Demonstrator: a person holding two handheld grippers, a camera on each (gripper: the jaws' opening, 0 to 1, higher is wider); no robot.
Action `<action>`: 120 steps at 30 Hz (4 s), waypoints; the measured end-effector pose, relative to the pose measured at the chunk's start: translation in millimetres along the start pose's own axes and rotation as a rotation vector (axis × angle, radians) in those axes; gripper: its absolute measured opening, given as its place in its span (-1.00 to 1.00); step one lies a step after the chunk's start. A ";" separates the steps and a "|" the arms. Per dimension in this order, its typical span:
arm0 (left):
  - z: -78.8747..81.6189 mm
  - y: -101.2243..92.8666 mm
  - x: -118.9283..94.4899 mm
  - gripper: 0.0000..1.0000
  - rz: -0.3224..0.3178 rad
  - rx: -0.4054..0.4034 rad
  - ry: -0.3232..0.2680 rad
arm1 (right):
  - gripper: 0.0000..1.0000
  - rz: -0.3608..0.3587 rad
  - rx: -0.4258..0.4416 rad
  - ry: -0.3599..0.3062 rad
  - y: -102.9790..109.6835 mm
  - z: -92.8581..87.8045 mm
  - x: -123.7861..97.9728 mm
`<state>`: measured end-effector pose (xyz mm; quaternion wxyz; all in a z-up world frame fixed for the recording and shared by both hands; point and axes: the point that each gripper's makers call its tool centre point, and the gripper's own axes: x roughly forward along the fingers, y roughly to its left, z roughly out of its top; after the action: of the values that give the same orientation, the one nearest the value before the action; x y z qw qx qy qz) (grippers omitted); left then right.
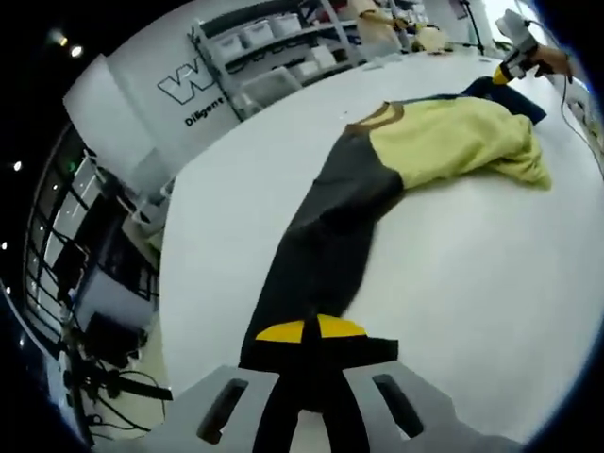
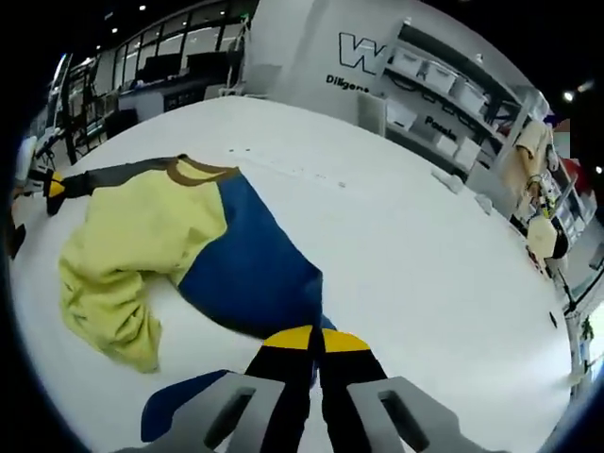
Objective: Fold the garment on the visible template until the final outline fits inside the template.
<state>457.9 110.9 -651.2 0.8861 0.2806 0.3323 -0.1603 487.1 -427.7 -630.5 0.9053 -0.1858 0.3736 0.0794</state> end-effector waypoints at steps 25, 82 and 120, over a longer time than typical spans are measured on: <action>-9.4 29.3 10.5 -0.96 0.025 -0.014 0.005 | -1.00 -0.156 0.037 0.154 -60.3 -35.5 22.5; 42.6 -91.5 -55.8 0.98 -0.253 -0.165 -0.173 | 0.88 0.610 -0.138 -0.146 170.5 -14.0 -73.2; 37.9 -143.6 -63.0 0.86 -0.320 -0.195 -0.197 | 0.37 0.501 -0.268 -0.147 235.3 -18.6 -44.0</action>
<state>363.4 -19.4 -640.9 0.9005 0.1201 0.2982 -0.2928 377.4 -219.2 -676.7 0.8496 -0.1993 0.3274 0.3622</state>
